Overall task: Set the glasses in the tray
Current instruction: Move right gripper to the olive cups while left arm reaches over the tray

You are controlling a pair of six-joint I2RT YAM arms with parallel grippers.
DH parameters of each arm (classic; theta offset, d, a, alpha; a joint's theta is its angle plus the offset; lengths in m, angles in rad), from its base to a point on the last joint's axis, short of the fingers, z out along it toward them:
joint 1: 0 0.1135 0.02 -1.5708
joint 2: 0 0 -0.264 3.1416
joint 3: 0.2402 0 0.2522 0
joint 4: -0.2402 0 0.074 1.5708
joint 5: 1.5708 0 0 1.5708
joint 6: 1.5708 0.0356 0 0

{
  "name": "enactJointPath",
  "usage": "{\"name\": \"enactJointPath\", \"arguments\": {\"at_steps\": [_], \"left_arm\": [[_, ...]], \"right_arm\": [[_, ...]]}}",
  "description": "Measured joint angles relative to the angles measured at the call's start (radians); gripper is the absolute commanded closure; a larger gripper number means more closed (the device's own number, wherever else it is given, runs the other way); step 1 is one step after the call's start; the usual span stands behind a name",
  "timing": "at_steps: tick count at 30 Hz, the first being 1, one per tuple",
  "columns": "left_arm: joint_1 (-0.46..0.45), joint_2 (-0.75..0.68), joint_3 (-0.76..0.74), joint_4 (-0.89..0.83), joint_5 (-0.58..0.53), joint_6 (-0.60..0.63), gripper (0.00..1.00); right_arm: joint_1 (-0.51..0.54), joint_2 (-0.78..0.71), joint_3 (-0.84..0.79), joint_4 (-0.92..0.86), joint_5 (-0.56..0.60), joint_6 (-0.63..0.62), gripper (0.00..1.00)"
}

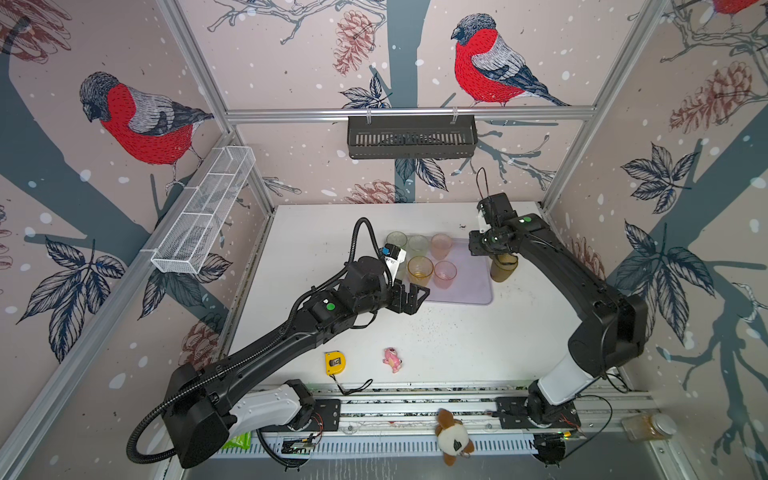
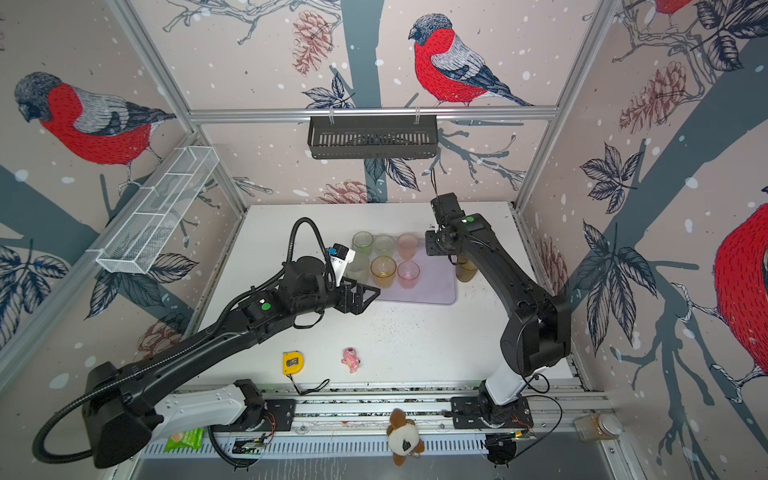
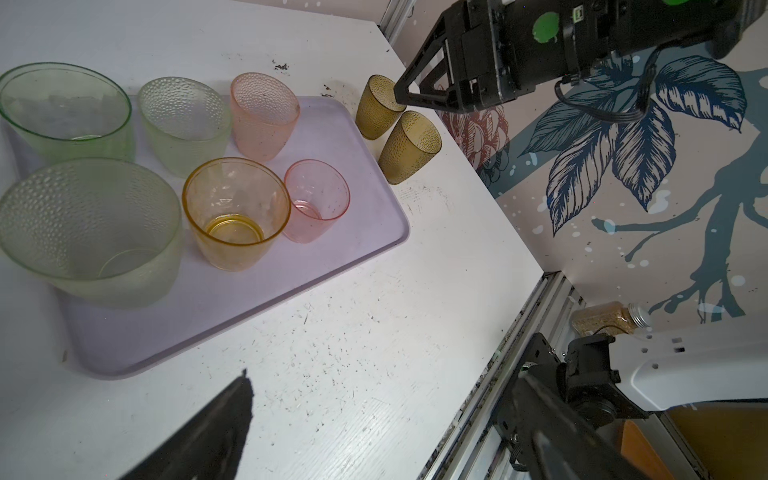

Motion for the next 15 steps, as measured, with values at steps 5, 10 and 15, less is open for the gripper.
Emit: {"name": "enactJointPath", "arguments": {"at_steps": [5, 10, 15], "left_arm": [[-0.04, 0.058, 0.042, 0.001, -0.019, 0.0, 0.03], [-0.08, 0.13, 0.114, -0.007, -0.023, 0.009, 0.03], [-0.103, 0.187, 0.172, -0.02, -0.029, 0.024, 0.03]], "right_arm": [[-0.057, 0.001, 0.009, 0.002, -0.021, -0.024, 0.52], [-0.111, 0.018, 0.014, 0.015, -0.032, -0.05, 0.52], [-0.167, 0.027, 0.014, 0.027, -0.049, -0.072, 0.52]]}}
